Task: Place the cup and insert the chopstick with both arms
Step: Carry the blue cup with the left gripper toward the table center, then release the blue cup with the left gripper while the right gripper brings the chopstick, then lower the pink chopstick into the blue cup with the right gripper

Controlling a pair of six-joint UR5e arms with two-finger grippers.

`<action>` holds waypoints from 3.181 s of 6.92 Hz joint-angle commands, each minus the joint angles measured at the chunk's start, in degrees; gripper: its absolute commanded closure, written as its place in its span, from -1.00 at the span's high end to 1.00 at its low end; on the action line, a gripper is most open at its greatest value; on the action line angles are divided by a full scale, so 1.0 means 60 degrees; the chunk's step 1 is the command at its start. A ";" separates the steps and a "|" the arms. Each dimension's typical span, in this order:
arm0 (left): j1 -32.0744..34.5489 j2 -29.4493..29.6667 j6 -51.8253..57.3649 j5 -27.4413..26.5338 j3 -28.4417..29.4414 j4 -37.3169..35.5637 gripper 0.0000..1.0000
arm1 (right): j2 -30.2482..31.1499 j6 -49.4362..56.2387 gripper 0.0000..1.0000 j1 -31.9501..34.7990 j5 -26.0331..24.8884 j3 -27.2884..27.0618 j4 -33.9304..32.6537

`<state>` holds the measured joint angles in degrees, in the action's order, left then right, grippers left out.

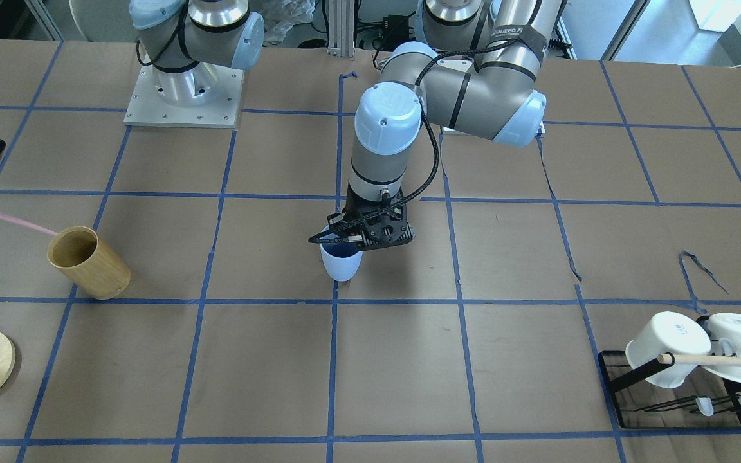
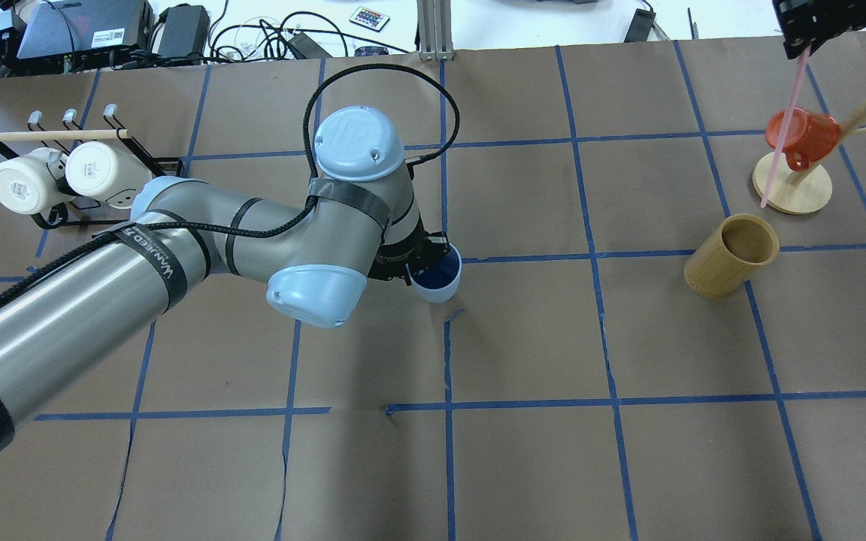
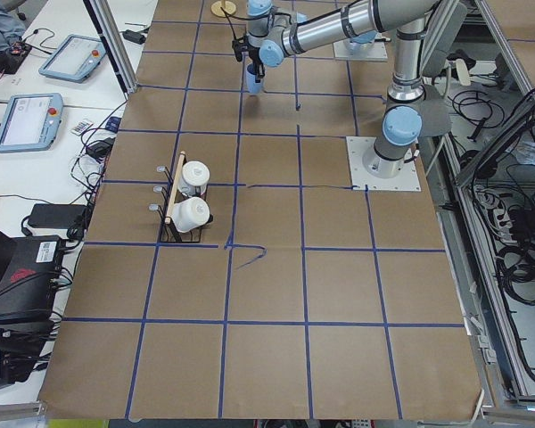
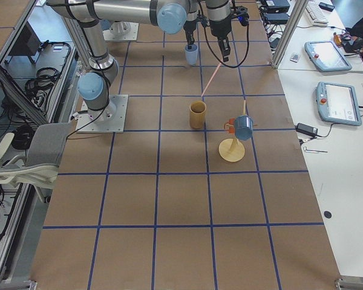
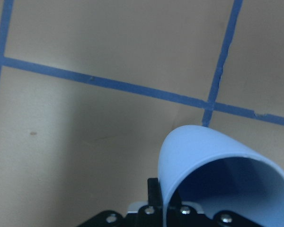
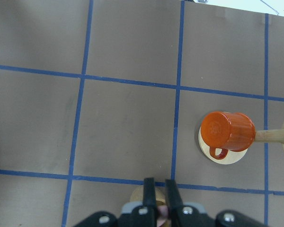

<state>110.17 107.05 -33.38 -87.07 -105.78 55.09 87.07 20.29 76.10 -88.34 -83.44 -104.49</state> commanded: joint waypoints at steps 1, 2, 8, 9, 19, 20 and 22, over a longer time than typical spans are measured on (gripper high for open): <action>0.0139 0.0277 -0.0163 0.0024 0.0009 -0.0071 -1.00 | -0.0025 -0.0854 -1.00 0.0032 0.0921 0.0137 -0.0074; 0.0168 0.0351 -0.0120 0.0024 0.0023 -0.0245 -0.86 | 0.0004 -0.1530 -1.00 0.0192 0.1113 0.0123 -0.0176; -0.2326 -0.1416 0.4890 0.0156 0.1092 0.1126 1.00 | -0.0068 -0.4433 -1.00 0.2987 0.0751 -0.0330 -0.2301; -0.3192 -0.1870 0.5934 -0.0076 0.1093 0.2044 1.00 | -0.0040 -0.4611 -1.00 0.3209 0.0590 -0.0462 -0.2403; -0.3421 -0.2636 0.4878 -0.0430 0.3232 0.5833 1.00 | -0.0332 -0.7571 -1.00 0.6565 -0.1858 -0.2602 -0.5041; -0.3435 -0.2694 0.4875 -0.0488 0.3086 0.5847 1.00 | -0.0332 -0.7571 -1.00 0.6681 -0.1858 -0.2602 -0.4997; -0.3435 -0.2666 0.4890 -0.0503 0.3085 0.5789 1.00 | -0.0347 -0.7717 -1.00 0.6756 -0.1786 -0.2602 -0.4924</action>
<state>89.55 90.98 -3.98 -90.01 -87.18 89.95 85.06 -25.36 116.39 -99.38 -99.03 -134.33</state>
